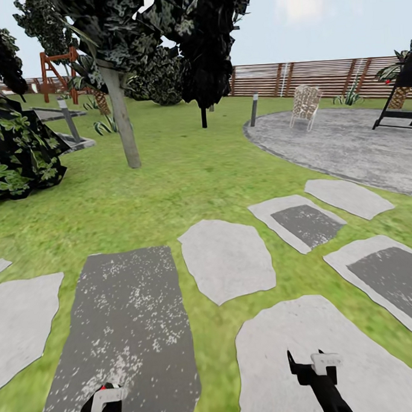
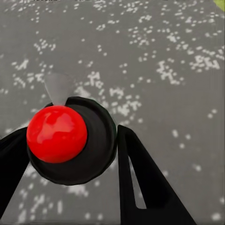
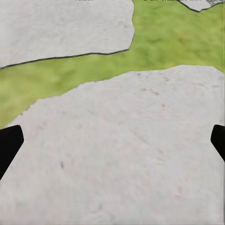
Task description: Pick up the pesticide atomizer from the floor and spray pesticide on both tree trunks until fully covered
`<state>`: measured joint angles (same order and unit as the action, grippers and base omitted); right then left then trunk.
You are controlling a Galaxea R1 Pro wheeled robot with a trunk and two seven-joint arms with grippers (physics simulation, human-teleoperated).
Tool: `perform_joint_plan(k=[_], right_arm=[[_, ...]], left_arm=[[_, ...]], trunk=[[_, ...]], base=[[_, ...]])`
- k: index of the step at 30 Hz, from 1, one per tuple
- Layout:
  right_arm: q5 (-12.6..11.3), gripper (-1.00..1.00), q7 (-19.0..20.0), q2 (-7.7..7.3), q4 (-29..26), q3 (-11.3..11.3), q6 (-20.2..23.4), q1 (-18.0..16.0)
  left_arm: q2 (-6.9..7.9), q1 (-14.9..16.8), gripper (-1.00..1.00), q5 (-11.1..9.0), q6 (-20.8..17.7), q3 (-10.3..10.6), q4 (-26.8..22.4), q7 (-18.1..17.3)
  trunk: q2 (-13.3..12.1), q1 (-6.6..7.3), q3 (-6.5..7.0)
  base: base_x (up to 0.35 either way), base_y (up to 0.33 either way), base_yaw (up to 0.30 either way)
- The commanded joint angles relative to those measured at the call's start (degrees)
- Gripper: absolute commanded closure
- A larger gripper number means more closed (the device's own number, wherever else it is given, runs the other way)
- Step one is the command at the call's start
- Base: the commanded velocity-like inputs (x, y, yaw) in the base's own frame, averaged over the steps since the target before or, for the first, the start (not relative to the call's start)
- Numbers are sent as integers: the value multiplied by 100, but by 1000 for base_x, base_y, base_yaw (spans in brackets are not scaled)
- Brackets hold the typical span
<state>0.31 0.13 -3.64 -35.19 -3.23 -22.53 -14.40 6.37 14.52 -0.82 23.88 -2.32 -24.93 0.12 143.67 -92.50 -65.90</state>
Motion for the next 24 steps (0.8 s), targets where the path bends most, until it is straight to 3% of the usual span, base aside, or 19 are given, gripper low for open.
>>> perform_joint_plan(k=[1,7,12,24], right_arm=[[2,-100,-1,3,3,3,-2,9],[22,-100,3,33,23,15,-372,280],[240,-100,-2,47,307,18,-863,406],[268,-100,-20,54,474,7,-908,412]], left_arm=[[-2,-10,100,2,1,-21,7,-2],[-4,-70,100,10,-5,-62,32,-2],[1,-147,100,4,2,-76,32,-3],[-4,-153,100,12,-6,-93,48,-4]], trunk=[[-2,2,24],[-10,18,157],[-16,31,268],[-32,62,534]], base=[[0,0,0],[0,0,0],[0,0,0],[0,0,0]])
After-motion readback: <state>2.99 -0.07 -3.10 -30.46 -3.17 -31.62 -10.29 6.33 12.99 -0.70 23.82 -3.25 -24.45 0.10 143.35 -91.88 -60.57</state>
